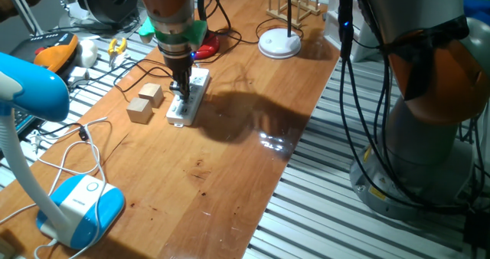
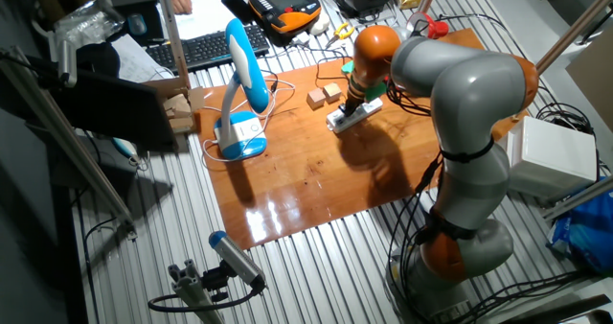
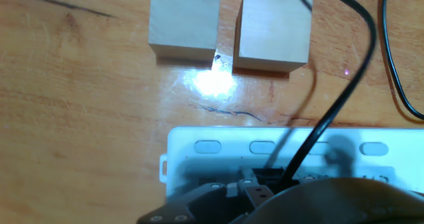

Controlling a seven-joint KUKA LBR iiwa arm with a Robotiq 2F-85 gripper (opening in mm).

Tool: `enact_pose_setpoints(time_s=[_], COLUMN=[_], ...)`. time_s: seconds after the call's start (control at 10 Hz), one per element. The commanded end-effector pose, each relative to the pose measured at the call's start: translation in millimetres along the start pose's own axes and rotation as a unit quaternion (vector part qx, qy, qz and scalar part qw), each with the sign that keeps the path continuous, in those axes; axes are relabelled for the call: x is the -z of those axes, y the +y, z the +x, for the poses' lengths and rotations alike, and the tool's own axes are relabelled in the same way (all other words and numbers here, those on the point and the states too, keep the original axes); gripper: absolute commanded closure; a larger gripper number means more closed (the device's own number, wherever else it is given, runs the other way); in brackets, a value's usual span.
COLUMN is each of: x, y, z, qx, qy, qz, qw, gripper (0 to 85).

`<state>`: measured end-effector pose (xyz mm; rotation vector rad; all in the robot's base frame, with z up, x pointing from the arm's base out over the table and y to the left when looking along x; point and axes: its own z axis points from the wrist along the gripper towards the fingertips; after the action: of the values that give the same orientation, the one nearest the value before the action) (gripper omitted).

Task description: Plug in the power cord of the desk lamp, turn on the socket, and light up the desk lamp

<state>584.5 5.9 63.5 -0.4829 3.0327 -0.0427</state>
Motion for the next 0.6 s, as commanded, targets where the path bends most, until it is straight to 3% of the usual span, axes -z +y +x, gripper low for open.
enact_pose_setpoints(time_s=[0.0, 0.5], x=[2.8, -10.8], y=[-0.1, 9.9], z=[-2.8, 7.6], qx=[0.002, -0.007], qy=[-0.003, -0.017], qz=[0.000, 0.007], qw=[1.0000, 0.9998], gripper=[85.0, 85.0])
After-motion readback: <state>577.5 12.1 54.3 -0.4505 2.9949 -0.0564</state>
